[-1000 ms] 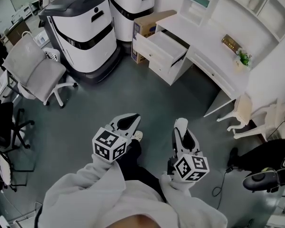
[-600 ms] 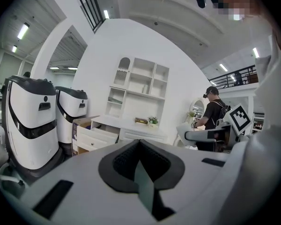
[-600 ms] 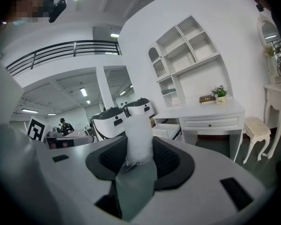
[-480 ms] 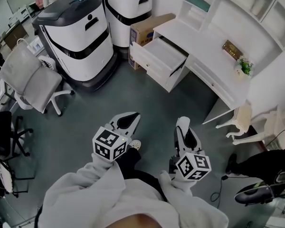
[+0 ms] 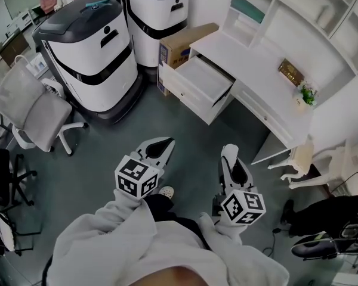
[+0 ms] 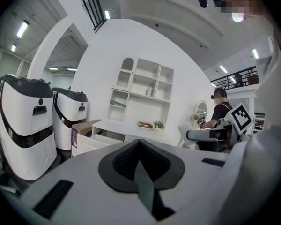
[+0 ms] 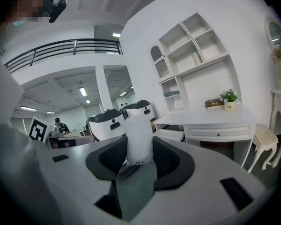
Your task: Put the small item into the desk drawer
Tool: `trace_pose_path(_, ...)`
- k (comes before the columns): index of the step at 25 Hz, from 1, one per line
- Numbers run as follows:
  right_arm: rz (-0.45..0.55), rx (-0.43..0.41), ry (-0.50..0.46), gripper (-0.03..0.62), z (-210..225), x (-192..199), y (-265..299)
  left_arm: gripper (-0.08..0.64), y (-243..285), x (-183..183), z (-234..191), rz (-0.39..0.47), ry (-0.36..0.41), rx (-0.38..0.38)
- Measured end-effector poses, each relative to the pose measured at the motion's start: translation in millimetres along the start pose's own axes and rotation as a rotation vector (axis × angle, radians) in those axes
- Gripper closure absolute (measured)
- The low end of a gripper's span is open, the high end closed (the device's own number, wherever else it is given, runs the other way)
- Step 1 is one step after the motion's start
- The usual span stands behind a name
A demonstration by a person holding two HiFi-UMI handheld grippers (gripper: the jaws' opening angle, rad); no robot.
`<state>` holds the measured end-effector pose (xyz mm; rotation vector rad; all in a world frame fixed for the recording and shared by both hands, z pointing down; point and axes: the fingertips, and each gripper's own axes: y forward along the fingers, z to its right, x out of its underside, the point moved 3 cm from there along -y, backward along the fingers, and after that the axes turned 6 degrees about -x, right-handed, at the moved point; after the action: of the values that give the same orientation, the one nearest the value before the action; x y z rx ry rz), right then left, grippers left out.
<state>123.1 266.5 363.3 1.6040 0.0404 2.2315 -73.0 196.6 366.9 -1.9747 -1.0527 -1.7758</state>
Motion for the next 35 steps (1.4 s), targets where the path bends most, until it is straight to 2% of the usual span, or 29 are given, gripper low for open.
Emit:
trace_pose_path(12, 0.012, 0.014, 0.051, 0.413, 11.5, -10.6, 64.6, 0.545, 52.1, -16.0, -52.5, -0.003, 0.007, 0.024)
trace_pose_path(27, -0.071, -0.021, 0.082, 0.413, -9.2, 15.4, 86.1, 0.545, 32.1, 20.8, -81.5, -0.064, -0.076, -0.022)
trace_pose_path(35, -0.093, -0.048, 0.084, 0.413, -1.7, 11.3, 115.3, 0.545, 44.4, 17.7, -100.6, -0.066, -0.085, -0.061)
